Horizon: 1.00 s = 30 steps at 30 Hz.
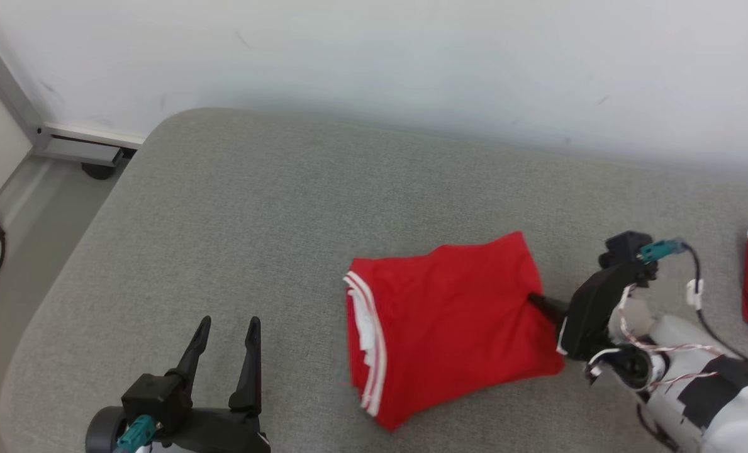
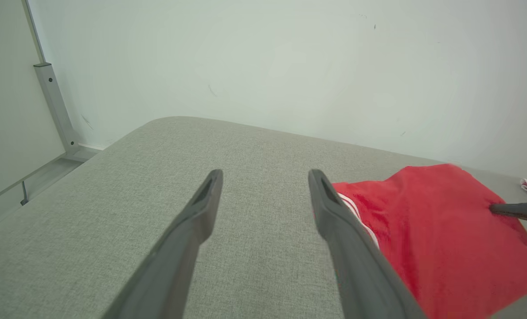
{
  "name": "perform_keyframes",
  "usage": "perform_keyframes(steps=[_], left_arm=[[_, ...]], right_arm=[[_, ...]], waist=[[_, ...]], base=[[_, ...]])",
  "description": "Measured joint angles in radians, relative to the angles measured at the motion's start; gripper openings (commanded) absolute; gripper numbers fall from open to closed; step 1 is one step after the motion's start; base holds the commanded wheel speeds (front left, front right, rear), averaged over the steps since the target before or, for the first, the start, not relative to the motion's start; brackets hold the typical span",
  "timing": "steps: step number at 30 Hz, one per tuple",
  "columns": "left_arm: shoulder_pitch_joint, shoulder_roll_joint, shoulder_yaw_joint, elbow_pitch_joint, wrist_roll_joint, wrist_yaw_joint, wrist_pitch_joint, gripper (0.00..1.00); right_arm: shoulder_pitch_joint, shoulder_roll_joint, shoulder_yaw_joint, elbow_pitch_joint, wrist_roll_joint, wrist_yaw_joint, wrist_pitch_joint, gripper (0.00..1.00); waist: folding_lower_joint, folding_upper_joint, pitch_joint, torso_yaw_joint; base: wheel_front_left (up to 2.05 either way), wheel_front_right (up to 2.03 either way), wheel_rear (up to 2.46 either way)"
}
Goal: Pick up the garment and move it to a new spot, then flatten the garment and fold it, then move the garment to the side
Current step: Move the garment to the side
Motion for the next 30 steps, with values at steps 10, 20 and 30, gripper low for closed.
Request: perform_keyframes(steps=[10,20,30], left_arm=[[0.004,0.004,0.010,-0.026,-0.001,0.000,0.000,1.00],[0.002,0.008,0.012,-0.049,-0.001,0.000,0.001,1.00],[-0.030,0.009,0.009,-0.071,0.000,-0.001,0.009,1.00]], right_arm=[[-0.087,-0.117,-0.040,0.032,-0.011,0.002,0.006,0.00],[-0.173,-0.203,-0.065,0.068,-0.029,-0.002,0.017,0.00],[-0.259,-0.268,-0.096,0.105,-0.046,-0.011,0.025,0.00]], waist=[[0.0000,0.0000,0.014,-0.046],[0.0001,0.0000,0.062,-0.086],[0.0001,0.0000,0.122,-0.130]], base=[[0.00,0.00,0.00],[0.00,0.00,0.00],[0.00,0.00,0.00]])
